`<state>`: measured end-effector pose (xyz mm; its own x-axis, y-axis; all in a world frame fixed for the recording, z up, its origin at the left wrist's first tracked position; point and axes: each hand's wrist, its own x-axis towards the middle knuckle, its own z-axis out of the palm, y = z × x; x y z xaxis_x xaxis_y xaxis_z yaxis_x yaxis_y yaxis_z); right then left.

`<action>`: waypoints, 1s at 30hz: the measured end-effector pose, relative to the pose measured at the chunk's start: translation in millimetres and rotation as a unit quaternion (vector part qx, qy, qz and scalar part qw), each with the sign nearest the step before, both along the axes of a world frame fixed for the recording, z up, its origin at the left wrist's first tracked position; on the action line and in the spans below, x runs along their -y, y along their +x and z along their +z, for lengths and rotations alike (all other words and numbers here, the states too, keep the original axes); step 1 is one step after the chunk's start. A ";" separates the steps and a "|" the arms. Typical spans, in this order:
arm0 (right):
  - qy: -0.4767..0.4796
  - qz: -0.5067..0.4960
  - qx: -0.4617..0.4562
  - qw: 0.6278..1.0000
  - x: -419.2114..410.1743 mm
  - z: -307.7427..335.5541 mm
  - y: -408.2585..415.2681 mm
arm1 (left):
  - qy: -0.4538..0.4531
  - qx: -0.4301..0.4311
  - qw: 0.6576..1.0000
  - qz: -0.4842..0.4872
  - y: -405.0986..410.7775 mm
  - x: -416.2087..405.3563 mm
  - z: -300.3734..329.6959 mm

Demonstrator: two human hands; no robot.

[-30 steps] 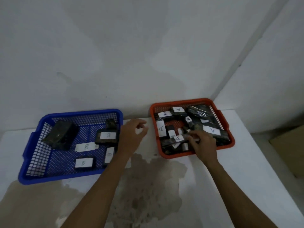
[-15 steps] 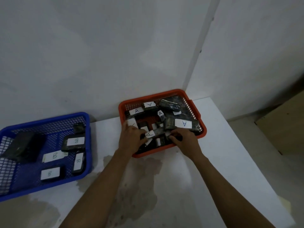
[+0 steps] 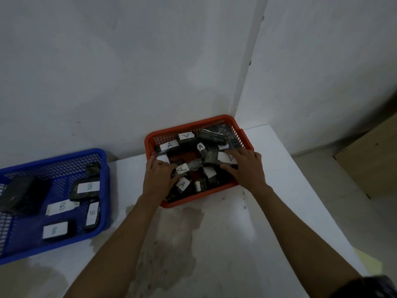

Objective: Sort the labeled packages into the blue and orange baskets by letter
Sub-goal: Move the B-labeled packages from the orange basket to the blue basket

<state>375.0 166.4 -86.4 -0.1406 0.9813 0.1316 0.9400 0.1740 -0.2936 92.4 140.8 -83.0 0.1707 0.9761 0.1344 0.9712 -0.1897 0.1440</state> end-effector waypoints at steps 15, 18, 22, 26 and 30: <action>0.027 -0.016 -0.089 0.996 2.9 -17.8 5.7 | -0.227 0.153 0.955 -0.116 26.2 -13.1 -24.6; 0.031 -0.012 -0.089 0.995 3.2 -17.3 7.1 | -0.252 0.124 0.953 -0.114 29.8 -19.0 -32.2; 0.029 -0.014 -0.084 0.996 3.1 -16.9 6.6 | -0.268 0.098 0.951 -0.123 29.8 -23.6 -33.2; 0.029 -0.012 -0.082 0.996 3.0 -17.4 6.4 | -0.323 0.039 0.928 -0.181 25.3 -29.5 -25.3; 0.031 -0.011 -0.087 0.996 3.5 -16.9 5.8 | -0.318 0.003 0.921 -0.227 17.5 -35.4 -20.5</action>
<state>380.9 162.8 -103.2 -0.0888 0.9732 0.2120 0.8798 0.1765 -0.4414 109.9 176.3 -103.5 0.5813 0.6864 -0.4370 0.8117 -0.4512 0.3709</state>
